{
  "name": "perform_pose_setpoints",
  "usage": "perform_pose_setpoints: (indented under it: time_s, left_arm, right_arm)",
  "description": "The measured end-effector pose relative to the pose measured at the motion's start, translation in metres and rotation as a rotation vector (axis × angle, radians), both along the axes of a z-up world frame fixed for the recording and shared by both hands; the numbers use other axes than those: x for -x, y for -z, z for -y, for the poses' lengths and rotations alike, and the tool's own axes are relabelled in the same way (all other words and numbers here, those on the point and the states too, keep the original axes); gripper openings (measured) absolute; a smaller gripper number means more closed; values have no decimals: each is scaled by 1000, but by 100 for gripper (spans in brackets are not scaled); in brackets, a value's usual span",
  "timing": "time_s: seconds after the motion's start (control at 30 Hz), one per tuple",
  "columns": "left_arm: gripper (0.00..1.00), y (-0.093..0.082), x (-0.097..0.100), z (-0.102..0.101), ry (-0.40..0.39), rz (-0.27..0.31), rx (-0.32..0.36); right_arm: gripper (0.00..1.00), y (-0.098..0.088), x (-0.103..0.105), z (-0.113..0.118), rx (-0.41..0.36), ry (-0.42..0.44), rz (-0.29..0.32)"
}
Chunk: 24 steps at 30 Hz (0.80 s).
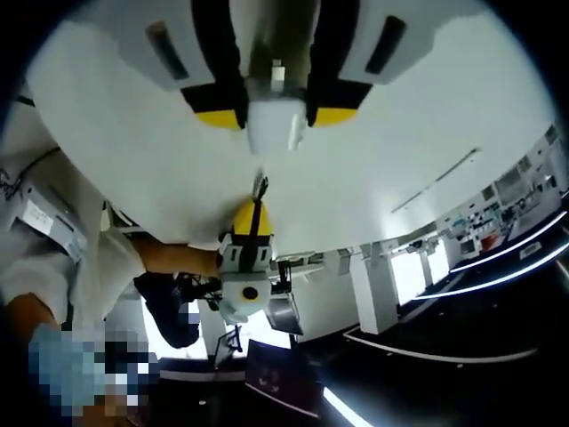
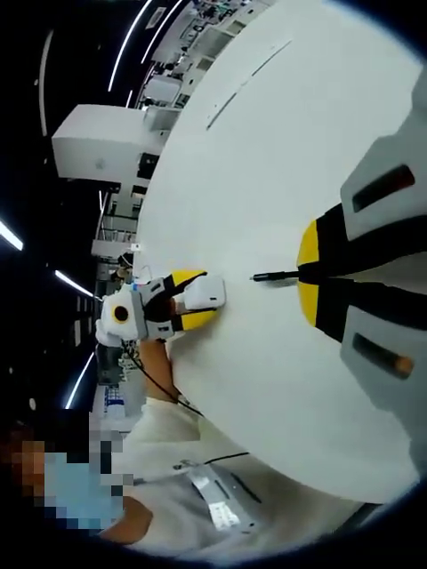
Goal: Plug the desk Type‑C cable into the charger adapter.
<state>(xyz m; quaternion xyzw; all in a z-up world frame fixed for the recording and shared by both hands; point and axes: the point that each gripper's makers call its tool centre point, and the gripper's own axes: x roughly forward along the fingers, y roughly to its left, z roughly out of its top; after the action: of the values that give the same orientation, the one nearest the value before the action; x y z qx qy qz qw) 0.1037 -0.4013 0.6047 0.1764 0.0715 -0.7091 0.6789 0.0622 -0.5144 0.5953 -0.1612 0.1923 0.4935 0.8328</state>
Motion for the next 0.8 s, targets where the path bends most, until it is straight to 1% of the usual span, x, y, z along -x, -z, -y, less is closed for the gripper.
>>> perform_pose_setpoints:
  time_s: [0.1, 0.3, 0.4, 0.8]
  left_arm:
    - [28, 0, 1, 0, 4, -2, 8]
    - [28, 1, 1, 1, 2, -4, 10]
    - [28, 1, 1, 3, -21, 16, 6]
    - [28, 0, -2, 1, -10, 33, 10]
  right_arm:
    - [3, -3, -1, 0, -17, -2, 2]
    - [3, -5, -2, 0, -22, -2, 5]
    - [3, -4, 0, -3, -20, -11, 7]
    - [3, -7, 2, -9, -32, -22, 17]
